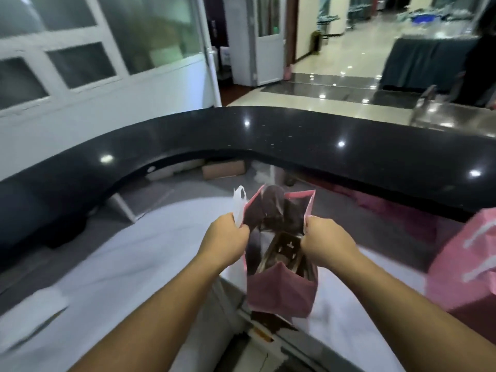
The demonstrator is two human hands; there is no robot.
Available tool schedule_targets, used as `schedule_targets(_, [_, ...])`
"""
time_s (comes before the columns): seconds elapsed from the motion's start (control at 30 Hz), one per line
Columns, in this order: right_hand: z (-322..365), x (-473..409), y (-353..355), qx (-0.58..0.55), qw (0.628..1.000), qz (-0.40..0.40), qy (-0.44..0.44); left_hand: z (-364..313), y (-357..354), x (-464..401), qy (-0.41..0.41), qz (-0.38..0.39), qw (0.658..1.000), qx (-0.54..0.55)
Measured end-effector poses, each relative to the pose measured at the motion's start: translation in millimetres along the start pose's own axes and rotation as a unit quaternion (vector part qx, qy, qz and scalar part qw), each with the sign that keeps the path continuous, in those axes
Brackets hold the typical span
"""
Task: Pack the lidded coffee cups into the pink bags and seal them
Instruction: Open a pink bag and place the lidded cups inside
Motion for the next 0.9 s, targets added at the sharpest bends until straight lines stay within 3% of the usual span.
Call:
schedule_targets(0.2, [135.9,56.2,-40.5,0.015,0.993,0.006,0.12,114.9,106.0,61.7,0.062,-0.092,0.994,0.021])
schedule_targets(0.43, [280.5,141.3,-106.4,0.01,0.981,0.011,0.192,247.9,211.0,165.7,0.145,-0.164,0.974,0.06])
schedule_targets(0.9, [470.2,288.8,-232.3,0.075,0.906,0.104,0.404,396.6,308.7,348.3,0.285,-0.274,0.916,0.064])
Point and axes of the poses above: each hand's wrist, its own x-axis away from the middle knuckle, its own y-axis out of the back of the hand, z = x × y, the point moved 8 cm from there along -x, towards the middle knuckle, and after that the axes turned 7 degrees about -y, right-handed, at the moved point
